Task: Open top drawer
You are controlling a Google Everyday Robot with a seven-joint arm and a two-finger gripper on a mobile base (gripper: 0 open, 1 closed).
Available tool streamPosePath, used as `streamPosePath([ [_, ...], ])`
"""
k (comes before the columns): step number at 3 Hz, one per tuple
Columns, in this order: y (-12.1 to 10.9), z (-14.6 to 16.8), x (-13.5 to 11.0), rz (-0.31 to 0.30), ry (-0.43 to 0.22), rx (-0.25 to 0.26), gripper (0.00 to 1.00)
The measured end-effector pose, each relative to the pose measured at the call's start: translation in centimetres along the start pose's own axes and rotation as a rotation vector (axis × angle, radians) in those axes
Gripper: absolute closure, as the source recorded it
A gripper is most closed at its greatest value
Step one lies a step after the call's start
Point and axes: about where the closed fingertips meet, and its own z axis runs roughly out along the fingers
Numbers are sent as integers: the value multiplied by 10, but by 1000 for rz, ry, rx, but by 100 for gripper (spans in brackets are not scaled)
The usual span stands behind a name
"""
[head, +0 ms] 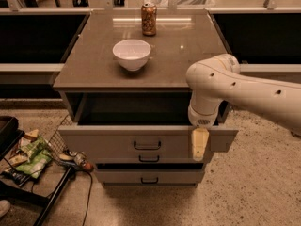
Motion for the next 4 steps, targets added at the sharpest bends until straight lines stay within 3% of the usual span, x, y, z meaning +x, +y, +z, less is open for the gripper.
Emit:
streamPosePath([
  [1, 32, 3, -4, 10, 28, -87, 13],
  [2, 65, -15, -4, 21, 85, -142, 36],
  [4, 91, -46, 6, 63, 113, -173, 84],
])
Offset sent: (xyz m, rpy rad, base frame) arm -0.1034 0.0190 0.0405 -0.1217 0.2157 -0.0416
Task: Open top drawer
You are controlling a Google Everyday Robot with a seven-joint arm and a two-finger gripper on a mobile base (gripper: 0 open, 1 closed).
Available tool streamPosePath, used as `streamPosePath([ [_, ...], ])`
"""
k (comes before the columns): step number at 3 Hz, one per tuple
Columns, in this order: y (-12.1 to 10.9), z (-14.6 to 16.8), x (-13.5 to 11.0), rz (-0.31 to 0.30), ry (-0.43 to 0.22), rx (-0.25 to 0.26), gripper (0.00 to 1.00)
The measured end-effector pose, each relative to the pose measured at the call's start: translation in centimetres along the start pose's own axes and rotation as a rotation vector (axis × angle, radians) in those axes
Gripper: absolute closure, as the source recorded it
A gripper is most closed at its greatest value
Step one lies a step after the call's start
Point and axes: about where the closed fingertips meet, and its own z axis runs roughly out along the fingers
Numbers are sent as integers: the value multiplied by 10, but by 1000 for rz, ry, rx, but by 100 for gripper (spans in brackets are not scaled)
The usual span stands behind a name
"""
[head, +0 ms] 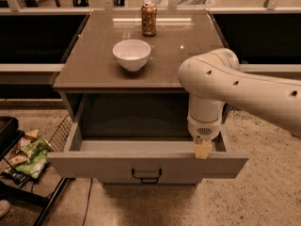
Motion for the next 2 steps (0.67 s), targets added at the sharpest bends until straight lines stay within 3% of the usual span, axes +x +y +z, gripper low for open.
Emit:
streamPosePath([
  [1, 2, -2, 1, 2, 3, -2, 88],
  [2, 3, -1, 2, 2, 3, -2, 65],
])
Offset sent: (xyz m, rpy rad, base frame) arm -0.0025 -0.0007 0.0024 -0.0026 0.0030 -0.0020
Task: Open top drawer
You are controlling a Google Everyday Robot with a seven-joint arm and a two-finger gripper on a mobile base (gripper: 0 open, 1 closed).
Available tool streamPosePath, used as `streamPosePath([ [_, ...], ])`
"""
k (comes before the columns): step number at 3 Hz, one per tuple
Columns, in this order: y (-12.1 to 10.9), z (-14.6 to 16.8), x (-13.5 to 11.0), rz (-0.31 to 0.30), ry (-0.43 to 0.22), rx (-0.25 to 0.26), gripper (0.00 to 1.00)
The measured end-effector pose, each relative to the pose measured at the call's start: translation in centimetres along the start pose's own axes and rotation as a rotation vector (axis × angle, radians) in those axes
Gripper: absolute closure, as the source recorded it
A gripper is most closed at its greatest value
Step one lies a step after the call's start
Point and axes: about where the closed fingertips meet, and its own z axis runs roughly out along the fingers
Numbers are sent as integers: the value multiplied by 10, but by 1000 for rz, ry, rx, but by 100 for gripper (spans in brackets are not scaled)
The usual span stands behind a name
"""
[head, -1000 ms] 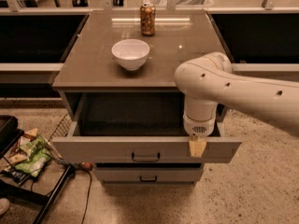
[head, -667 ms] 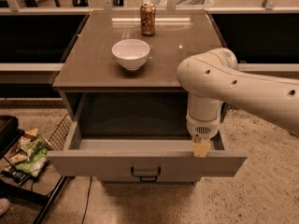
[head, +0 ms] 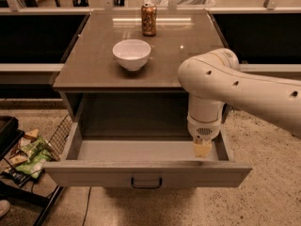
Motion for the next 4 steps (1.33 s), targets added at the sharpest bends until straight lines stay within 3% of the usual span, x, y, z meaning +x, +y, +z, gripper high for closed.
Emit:
streamPosePath([
  [1, 0, 0, 0, 0, 0, 1, 42],
  [2, -8, -4, 2, -4, -4, 29, 10],
  [3, -21, -25, 6, -5, 11, 75, 0],
  [4, -31, -49, 13, 6, 43, 125, 0],
])
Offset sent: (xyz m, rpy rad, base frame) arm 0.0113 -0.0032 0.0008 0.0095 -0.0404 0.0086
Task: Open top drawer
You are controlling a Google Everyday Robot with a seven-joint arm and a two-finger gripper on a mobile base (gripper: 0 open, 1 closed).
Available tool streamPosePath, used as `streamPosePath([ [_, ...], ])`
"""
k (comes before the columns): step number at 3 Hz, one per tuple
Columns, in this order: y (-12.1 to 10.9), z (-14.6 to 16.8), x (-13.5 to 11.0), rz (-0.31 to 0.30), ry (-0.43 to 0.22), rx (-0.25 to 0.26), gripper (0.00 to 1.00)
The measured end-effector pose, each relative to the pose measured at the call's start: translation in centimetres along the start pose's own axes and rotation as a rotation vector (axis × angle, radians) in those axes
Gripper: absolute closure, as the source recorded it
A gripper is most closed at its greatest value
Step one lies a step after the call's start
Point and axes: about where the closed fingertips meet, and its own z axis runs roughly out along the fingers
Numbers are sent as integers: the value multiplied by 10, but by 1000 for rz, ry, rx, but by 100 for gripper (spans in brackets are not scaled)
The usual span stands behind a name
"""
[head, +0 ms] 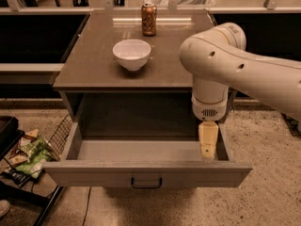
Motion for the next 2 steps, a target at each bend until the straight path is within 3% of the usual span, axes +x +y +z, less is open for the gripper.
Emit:
streamPosePath([
  [1, 0, -1, 0, -1, 1, 2, 0],
  [2, 29, 7, 11, 41, -51, 1, 0],
])
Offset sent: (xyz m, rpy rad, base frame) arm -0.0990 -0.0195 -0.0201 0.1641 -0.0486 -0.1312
